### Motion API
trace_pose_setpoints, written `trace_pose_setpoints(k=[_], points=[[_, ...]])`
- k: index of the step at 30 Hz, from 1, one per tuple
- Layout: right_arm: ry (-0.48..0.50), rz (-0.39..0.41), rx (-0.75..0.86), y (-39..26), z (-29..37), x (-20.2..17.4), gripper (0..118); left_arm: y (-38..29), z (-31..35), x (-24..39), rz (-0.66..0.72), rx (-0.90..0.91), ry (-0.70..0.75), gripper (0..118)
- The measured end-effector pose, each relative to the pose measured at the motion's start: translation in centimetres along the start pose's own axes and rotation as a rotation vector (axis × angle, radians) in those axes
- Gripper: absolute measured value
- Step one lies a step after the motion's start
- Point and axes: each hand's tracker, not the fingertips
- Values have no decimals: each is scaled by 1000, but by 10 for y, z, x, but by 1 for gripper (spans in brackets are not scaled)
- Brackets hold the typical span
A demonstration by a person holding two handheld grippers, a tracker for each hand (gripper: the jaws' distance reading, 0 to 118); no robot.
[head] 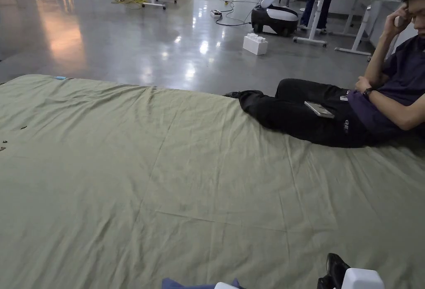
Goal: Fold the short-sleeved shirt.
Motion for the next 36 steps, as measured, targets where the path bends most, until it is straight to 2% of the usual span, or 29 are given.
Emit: trace_pose_setpoints(k=[2, 4, 9, 11, 12, 14, 21, 27, 33, 36], points=[[-2, 0, -2, -1, 0, 2, 2, 1, 7, -10, 55, 13, -86, 36], [-4, 2, -2, -1, 0, 4, 2, 5, 19, -21, 105, 27, -183, 60], [-11, -3, 1, 1, 1, 7, 2, 19, 49, -48, 212, 113, -260, 61], [-13, -6, 2, 3, 2, 8, 2, 24, 50, -55, 245, 137, -269, 58], [-13, -10, 2, 3, 2, 8, 2, 26, 48, -57, 244, 130, -268, 51], [-12, -11, 2, 3, 2, 8, 2, 28, 36, -56, 249, 95, -250, 23], [-10, -13, -6, -1, 3, 8, 2, 23, -21, -34, 301, 7, -318, 12], [-11, -15, -12, -5, 2, 9, 2, 11, -58, -28, 336, -45, -292, 5], [-11, -17, -13, -4, 2, 8, 2, 9, -52, -27, 307, -33, -304, 5], [-8, -16, 1, 0, 2, 7, 2, 17, -24, -36, 269, 51, -329, 5]])
